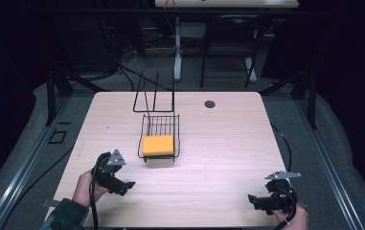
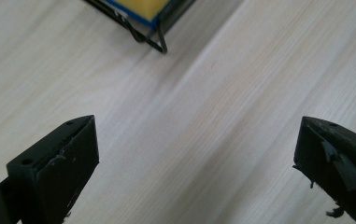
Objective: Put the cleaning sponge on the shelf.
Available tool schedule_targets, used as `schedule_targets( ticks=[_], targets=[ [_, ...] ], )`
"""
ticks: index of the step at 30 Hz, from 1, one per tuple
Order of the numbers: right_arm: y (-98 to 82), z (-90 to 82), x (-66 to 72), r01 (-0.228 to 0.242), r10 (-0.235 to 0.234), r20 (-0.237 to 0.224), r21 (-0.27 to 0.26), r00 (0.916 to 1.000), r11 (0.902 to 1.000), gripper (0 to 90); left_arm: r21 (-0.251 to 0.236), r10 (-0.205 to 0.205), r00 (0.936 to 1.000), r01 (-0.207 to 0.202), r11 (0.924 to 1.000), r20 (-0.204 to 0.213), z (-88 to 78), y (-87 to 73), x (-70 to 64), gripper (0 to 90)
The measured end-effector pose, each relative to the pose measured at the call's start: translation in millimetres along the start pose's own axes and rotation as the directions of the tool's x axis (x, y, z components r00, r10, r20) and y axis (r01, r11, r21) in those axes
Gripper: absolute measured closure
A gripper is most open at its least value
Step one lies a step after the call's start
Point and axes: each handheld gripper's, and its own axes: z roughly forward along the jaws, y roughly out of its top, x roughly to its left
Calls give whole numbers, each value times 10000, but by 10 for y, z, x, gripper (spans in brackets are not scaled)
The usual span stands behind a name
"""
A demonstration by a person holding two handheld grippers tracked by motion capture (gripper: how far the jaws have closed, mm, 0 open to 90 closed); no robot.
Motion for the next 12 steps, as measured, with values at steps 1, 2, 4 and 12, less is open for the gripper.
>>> schedule_targets(
  ticks=[1, 2, 4, 12],
  targets=[
    [0, 0, -4, 19, -19, 16, 5, 10000, 10000, 116, 127, -7, 10000, 7, 9999, 27, 22, -11, 21, 1],
    [2, 0, -7, 20, -20, 12, -3, 10000, 10000, 116, 203, -33, 10000, 32, 9998, 73, 37, -19, 38, 1],
    [5, 3, -4, 41, -41, 11, -48, 10000, 10000, 116, 223, -89, 9999, 86, 9997, 95, 48, -26, 66, 1],
    [4, 8, -4, 151, -151, 31, -17, 9999, 9999, 115, 308, -97, 9999, 94, 9995, 103, 70, -24, 83, 1]
  ],
)
